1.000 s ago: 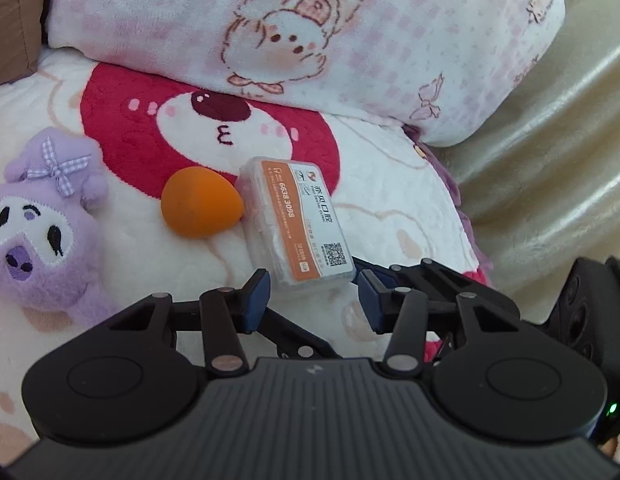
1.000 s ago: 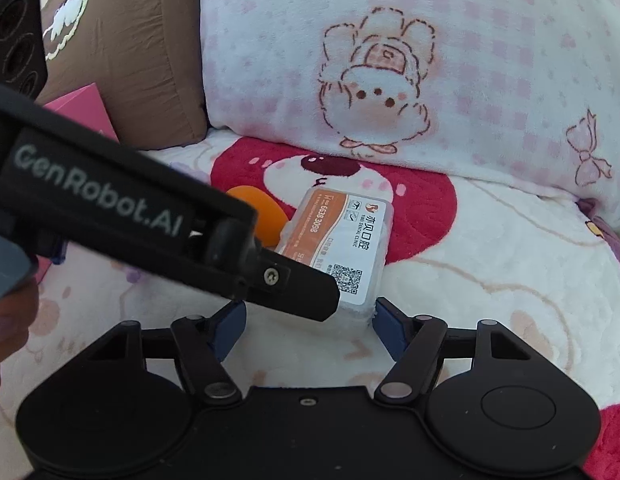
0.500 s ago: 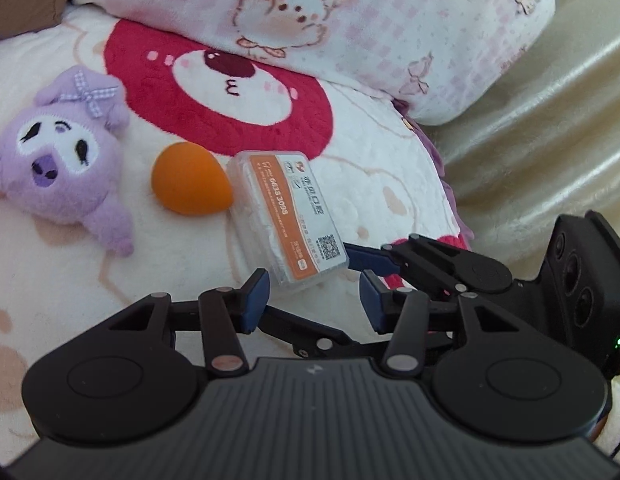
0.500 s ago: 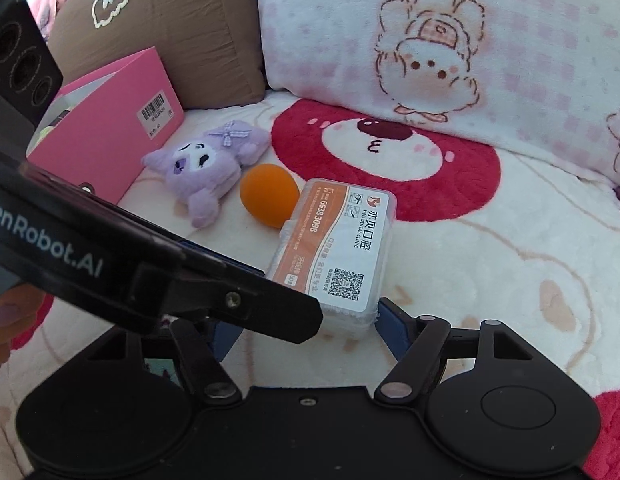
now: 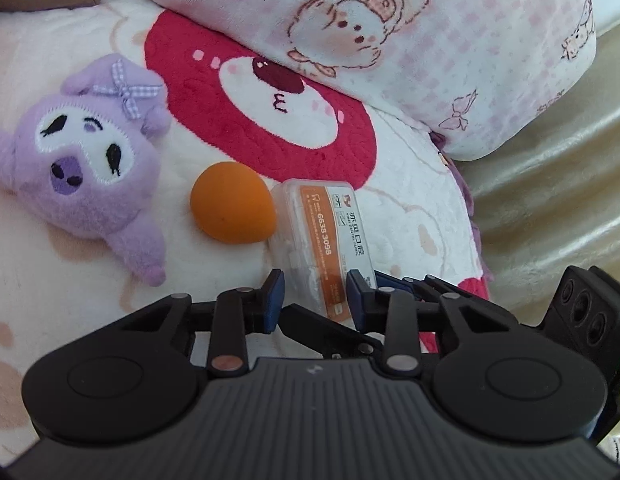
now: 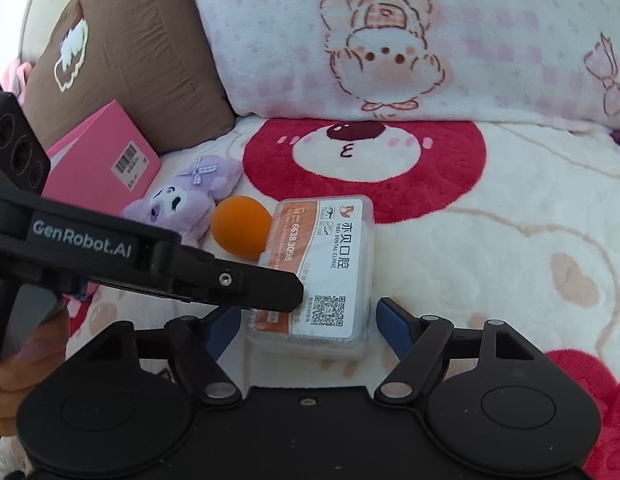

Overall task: Organize objects
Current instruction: 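Close the left gripper on the clear plastic box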

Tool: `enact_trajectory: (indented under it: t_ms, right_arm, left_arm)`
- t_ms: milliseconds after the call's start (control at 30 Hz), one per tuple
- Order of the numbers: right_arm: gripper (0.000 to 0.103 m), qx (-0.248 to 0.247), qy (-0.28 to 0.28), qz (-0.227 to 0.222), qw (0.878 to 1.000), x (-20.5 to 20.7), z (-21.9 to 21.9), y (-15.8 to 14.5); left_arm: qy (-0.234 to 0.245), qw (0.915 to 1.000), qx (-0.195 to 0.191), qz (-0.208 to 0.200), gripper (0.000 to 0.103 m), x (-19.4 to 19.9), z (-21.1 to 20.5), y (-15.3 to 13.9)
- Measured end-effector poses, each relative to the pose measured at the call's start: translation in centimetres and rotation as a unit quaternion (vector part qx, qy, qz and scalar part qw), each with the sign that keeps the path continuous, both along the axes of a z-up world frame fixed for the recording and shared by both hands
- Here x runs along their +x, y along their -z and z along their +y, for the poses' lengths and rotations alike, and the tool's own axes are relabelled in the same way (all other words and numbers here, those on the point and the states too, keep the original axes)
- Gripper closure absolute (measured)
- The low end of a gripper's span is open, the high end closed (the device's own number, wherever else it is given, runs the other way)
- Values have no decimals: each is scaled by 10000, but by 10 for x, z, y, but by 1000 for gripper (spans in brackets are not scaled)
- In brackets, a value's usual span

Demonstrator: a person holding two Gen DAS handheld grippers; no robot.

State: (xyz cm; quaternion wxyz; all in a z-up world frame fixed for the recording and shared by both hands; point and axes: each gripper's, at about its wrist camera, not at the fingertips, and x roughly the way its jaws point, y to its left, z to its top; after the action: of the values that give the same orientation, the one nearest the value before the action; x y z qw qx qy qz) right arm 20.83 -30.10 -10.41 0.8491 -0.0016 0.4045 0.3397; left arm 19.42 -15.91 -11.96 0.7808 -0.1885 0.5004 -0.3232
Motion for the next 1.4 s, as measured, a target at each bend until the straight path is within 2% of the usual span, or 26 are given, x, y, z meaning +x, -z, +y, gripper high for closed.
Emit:
enact_trajectory:
  t_ms: [167,667,1400]
  right_arm:
    - [32,-249,57,-160,9995,0,9,0]
    - [34,-716,-102,-480,9962,-13,17,-4]
    - [34,-751,80,41,9971,-28,19,-22]
  left_arm:
    - [-131,9999,-88,24,68,4,3,5]
    - [-53,9996,33,-275,67,-11,-2,3]
    - [163,9990,189,-368,67,-33,7,-15]
